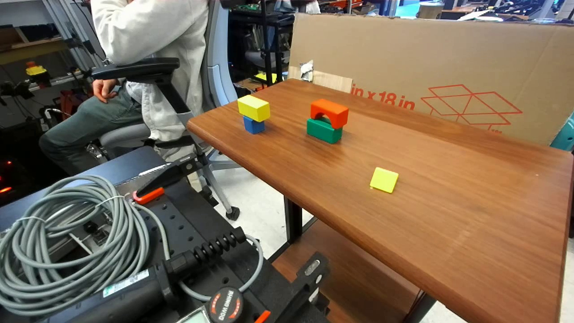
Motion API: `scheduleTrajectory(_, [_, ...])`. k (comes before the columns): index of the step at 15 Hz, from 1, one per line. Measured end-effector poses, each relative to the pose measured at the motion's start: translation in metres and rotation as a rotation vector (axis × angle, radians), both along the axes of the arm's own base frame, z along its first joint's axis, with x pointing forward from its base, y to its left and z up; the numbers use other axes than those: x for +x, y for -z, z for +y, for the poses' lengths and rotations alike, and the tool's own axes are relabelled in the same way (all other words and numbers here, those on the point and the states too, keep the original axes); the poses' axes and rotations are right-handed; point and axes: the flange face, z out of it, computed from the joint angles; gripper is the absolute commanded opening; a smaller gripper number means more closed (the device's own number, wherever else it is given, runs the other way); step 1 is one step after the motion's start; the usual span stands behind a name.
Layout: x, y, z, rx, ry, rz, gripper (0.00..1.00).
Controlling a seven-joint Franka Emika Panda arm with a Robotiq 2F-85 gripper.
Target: Place the orange block on top of the stack on the left, place the green block on top of the orange block
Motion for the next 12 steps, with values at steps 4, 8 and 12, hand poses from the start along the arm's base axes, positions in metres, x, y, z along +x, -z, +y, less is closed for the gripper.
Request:
scheduleTrajectory(4, [0.026, 0.041, 0.003, 0.010, -0.011, 0.013, 1.00])
scheduleTrajectory(8, [0.056, 0.069, 0.006, 0.017, -0.022, 0.052, 1.00])
scheduleTrajectory(12, [0.094, 0.091, 0.014, 0.024, -0.024, 0.084, 1.00])
